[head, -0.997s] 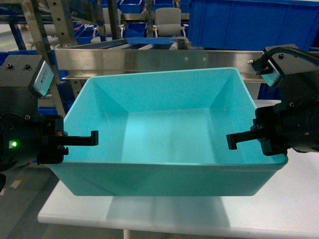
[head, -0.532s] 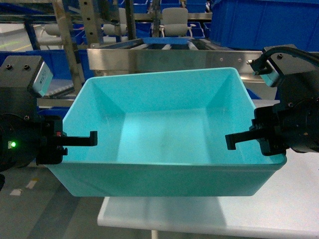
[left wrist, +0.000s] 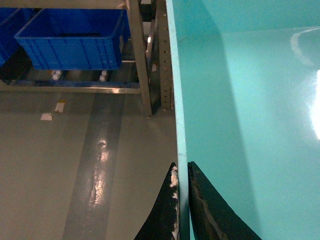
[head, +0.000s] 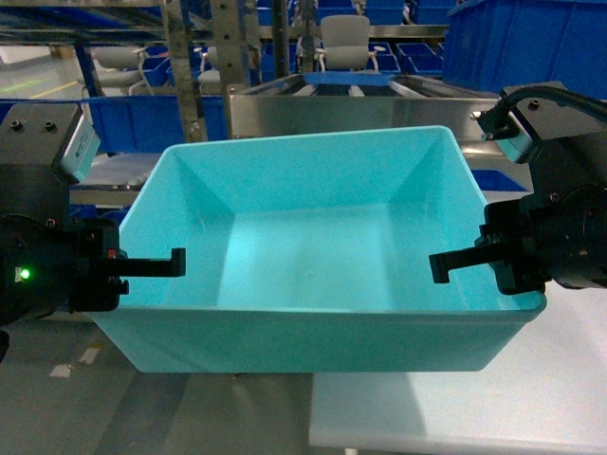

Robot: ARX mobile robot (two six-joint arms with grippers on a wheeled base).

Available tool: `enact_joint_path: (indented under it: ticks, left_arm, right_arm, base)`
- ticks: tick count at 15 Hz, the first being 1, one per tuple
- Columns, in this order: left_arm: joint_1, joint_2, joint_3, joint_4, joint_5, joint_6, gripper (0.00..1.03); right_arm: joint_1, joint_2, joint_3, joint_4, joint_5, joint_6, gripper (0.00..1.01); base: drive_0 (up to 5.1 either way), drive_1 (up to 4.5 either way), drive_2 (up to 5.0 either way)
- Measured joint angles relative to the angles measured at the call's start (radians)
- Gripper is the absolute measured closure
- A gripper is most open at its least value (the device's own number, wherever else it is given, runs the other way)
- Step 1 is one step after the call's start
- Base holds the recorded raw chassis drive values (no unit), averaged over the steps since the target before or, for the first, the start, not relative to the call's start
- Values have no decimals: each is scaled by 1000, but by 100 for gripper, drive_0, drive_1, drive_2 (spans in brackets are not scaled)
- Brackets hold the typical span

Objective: Organize blue bins on left shelf correctly

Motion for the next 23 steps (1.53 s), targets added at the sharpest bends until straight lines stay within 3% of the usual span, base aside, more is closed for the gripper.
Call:
enact_joint_path:
  ticks: [23]
  left_arm:
    - [2, 0, 0, -1, 2, 0, 101]
  right_arm:
    - [0, 0, 0, -3, -1, 0, 99]
  base:
    - [-476, 350, 162]
